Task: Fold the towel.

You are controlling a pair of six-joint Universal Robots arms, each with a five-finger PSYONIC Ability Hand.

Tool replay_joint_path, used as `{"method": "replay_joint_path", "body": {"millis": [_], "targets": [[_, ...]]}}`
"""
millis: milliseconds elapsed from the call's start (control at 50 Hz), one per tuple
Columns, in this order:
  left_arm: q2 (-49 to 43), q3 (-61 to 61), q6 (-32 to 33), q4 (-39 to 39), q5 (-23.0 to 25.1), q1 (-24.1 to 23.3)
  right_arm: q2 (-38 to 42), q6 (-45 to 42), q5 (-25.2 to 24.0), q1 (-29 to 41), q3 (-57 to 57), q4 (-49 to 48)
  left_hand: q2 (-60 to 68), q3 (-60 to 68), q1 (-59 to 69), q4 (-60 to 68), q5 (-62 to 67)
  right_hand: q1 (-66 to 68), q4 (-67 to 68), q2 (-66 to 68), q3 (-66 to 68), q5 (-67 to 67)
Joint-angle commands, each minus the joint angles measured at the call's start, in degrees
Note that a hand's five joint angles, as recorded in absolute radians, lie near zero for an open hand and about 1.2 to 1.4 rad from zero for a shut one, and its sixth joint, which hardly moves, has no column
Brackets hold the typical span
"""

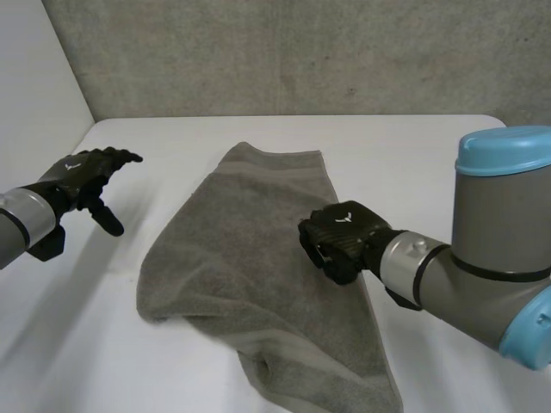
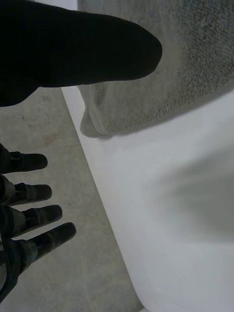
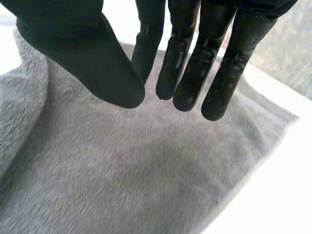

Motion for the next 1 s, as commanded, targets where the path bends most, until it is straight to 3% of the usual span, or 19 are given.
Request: {"method": "replay_joint_path", "body": {"millis": [20, 100, 320, 440, 460, 480, 520, 640, 700, 740, 860, 900, 1000], "targets": [[0.2, -0.2, 0.0, 0.3, -0.2, -1.0, 2.4, 16.1, -0.5, 1.3, 0.8, 0.0, 1.2, 1.2, 1.4, 1.2, 1.0, -16.0, -24.8, -24.7, -24.8, -25.6], [0.2, -0.4, 0.0, 0.3, -0.2, -0.9, 4.9, 24.0, -1.1, 5.4, 0.2, -2.6, 1.2, 1.2, 1.4, 1.2, 1.0, -26.4, -35.3, -35.1, -35.3, -36.1], [0.2, -0.2, 0.0, 0.4, -0.3, -0.3, 13.1, 25.7, 1.3, 13.0, -5.6, -3.6, 1.2, 1.2, 1.4, 1.2, 1.0, -24.3, -33.1, -33.0, -33.1, -33.9], [0.2, -0.3, 0.0, 0.4, -0.3, -0.3, 16.3, 25.4, 2.6, 14.8, -7.6, -3.6, 1.2, 1.2, 1.4, 1.2, 1.0, -10.1, -19.0, -18.9, -19.0, -19.8], [0.2, -0.4, 0.0, 0.4, -0.3, -0.3, 16.4, 25.1, 2.7, 14.8, -7.8, -3.7, 1.2, 1.2, 1.4, 1.2, 1.0, -0.2, -9.0, -8.9, -9.0, -9.8], [0.2, -0.4, 0.0, 0.4, -0.3, -0.3, 16.4, 25.1, 2.7, 14.8, -7.8, -3.7, 1.2, 1.2, 1.4, 1.2, 1.0, -0.1, -8.9, -8.8, -8.9, -9.7], [0.1, -0.4, 0.0, 0.4, -0.3, -0.6, 15.6, 24.9, 3.0, 14.4, -7.3, -4.0, 1.2, 1.2, 1.4, 1.2, 1.0, 27.5, 18.7, 18.8, 18.7, 17.9], [0.1, -0.9, 0.0, 0.4, -0.2, -0.9, 8.3, 23.4, 2.9, 10.7, -5.6, -6.9, 1.2, 1.2, 1.4, 1.2, 1.0, 27.6, 18.8, 18.9, 18.8, 18.0], [0.1, -1.1, 0.0, 0.7, -0.1, -1.2, 2.7, 17.7, 2.3, 5.7, -2.9, -7.4, 1.2, 1.2, 1.4, 1.2, 1.0, 27.6, 18.8, 18.9, 18.8, 18.0], [-0.1, -1.2, 0.0, 1.3, -0.1, -2.1, -1.0, 9.3, 1.6, 1.4, -0.9, -6.2, 1.2, 1.2, 1.4, 1.2, 1.0, 27.6, 18.8, 18.9, 18.8, 18.0], [-0.8, -1.0, 0.1, 2.6, -0.1, -5.0, -2.9, -3.5, 0.9, -4.5, 1.1, -0.3, 1.6, 1.6, 1.8, 1.6, 1.3, 27.6, 18.8, 18.9, 18.8, 18.0], [-2.4, -0.4, 0.1, 3.8, -0.1, -7.0, -3.1, -10.4, 0.8, -8.5, 1.5, 5.5, 2.1, 2.1, 2.3, 2.1, 1.8, 27.6, 18.8, 18.9, 18.8, 18.0], [-4.7, 1.6, 0.2, 5.8, -0.5, -10.9, -3.3, -17.4, 0.6, -14.2, 1.7, 11.3, 2.7, 2.7, 2.9, 2.8, 2.5, 27.6, 18.8, 18.9, 18.8, 18.0]]}}
